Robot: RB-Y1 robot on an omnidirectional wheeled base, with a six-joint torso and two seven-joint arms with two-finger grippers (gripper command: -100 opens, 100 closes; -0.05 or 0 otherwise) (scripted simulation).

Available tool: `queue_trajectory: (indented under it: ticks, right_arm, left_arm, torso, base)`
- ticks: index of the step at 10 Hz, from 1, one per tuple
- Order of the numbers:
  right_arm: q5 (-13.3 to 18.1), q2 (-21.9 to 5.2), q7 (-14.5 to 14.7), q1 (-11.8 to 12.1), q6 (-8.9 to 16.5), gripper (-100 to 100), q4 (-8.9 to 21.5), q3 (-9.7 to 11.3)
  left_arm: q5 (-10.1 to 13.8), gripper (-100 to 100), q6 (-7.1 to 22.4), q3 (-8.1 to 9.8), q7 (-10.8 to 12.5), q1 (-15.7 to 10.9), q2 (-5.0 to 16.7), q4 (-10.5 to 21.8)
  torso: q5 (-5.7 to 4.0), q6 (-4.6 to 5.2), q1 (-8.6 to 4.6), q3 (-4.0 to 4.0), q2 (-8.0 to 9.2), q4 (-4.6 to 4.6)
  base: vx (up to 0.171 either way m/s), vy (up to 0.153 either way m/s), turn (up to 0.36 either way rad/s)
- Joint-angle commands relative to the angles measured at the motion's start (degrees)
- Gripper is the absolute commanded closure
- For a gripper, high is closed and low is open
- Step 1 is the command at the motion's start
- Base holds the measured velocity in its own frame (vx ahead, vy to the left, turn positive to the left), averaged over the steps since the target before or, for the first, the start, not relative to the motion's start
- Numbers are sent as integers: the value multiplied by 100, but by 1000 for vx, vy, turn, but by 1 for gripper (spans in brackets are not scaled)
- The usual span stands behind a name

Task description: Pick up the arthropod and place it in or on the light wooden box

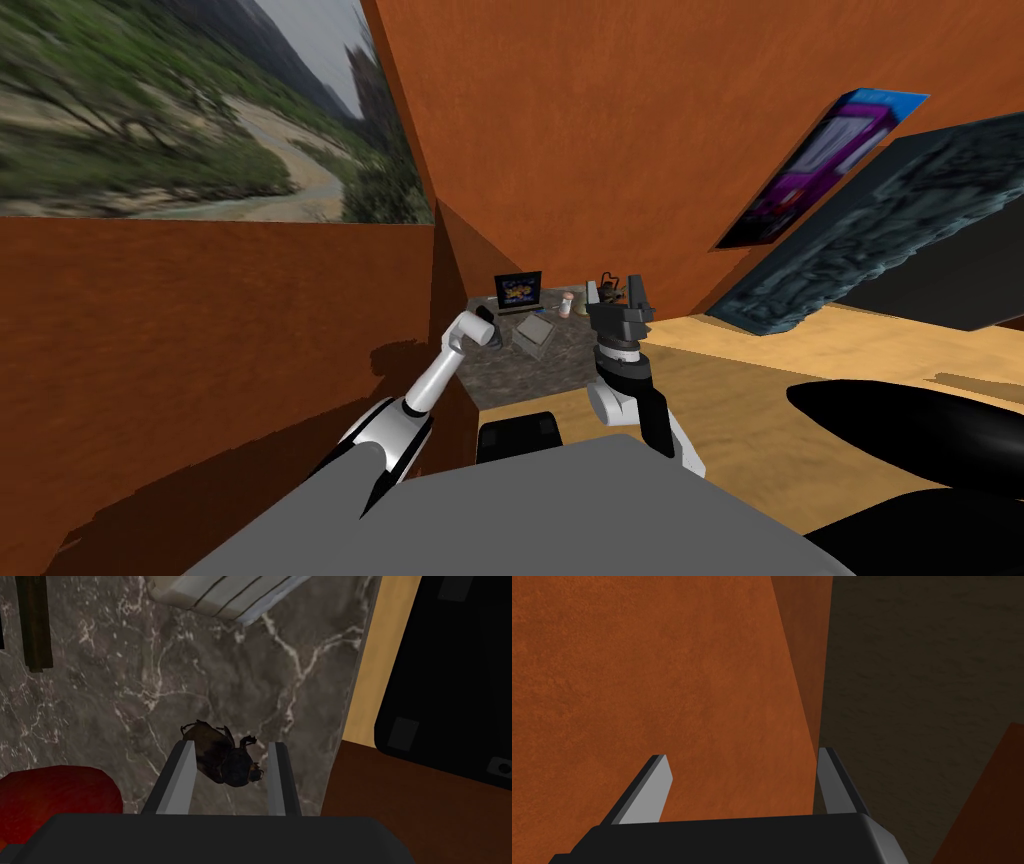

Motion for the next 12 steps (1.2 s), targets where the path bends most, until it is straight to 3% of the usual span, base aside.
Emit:
queue_trajectory:
  ticks: [1, 6, 9, 12]
  right_arm:
    - [0, 0, 0, 0, 0, 0, 0, 0]
    - [0, 0, 0, 0, 0, 0, 0, 0]
    - [0, 0, 0, 0, 0, 0, 0, 0]
    - [0, 0, 0, 0, 0, 0, 0, 0]
  left_arm:
    - [64, 100, 202, -10, -11, 19, 97, -137]
    - [263, 100, 705, -7, 7, -59, 320, -449]
    - [377, 100, 1106, -15, 264, -244, 372, -771]
    - [408, 100, 1279, -32, 556, -401, 321, -973]
  torso:
    - [0, 0, 0, 0, 0, 0]
    - [0, 2, -3, -4, -5, -3]
    - [-2, 5, -15, -8, -13, -4]
    - [-3, 7, -23, -15, -24, -8]
  base:
    - [-4, -10, 8]
    - [-1, -12, 6]
    - [23, -31, -5]
    - [39, -39, -12]
